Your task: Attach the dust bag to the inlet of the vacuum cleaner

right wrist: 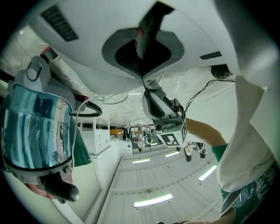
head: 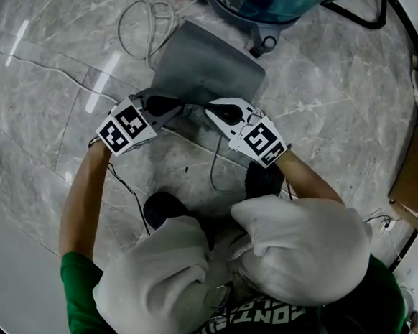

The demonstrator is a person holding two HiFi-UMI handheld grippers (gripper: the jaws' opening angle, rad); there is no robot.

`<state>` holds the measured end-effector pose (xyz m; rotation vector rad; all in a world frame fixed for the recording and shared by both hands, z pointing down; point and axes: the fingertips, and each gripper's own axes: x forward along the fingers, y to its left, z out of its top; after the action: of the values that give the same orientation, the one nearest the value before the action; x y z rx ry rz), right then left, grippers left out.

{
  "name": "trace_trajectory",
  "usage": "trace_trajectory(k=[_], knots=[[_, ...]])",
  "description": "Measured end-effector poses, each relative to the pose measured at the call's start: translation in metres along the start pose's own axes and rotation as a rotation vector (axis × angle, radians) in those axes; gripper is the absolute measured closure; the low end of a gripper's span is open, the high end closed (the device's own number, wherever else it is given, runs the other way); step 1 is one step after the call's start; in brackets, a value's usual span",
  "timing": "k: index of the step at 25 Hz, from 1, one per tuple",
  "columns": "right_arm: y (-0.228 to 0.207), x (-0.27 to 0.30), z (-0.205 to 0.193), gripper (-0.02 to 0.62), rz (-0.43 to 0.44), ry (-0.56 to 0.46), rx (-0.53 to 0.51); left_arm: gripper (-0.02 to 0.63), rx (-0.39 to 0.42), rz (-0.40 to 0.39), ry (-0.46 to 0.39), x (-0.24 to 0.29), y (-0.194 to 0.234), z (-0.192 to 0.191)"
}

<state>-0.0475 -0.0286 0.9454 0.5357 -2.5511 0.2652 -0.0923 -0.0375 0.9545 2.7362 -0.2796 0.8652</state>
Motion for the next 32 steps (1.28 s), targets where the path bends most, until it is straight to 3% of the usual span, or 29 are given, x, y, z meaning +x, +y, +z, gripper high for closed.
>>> trace_trajectory(k=[9,17,27,32], knots=[[-0.017,-0.052,0.079,0.578,-0.07,-0.124,-0.03,0.591,0.091,0.08,-0.126,-0.044,0.002,0.087],[-0.053,-0.104,0.159,0.578,-0.169,-0.258,-0.073,0.591,0.237,0.129,-0.188,-0.081,0.021,0.188],[-0.093,-0.154,0.24,0.578,-0.273,-0.378,-0.061,0.586,0.312,0.198,-0.286,-0.115,0.045,0.287],[-0.107,-0.159,0.252,0.578,-0.298,-0.387,-0.056,0.584,0.314,0.223,-0.308,-0.119,0.057,0.307]])
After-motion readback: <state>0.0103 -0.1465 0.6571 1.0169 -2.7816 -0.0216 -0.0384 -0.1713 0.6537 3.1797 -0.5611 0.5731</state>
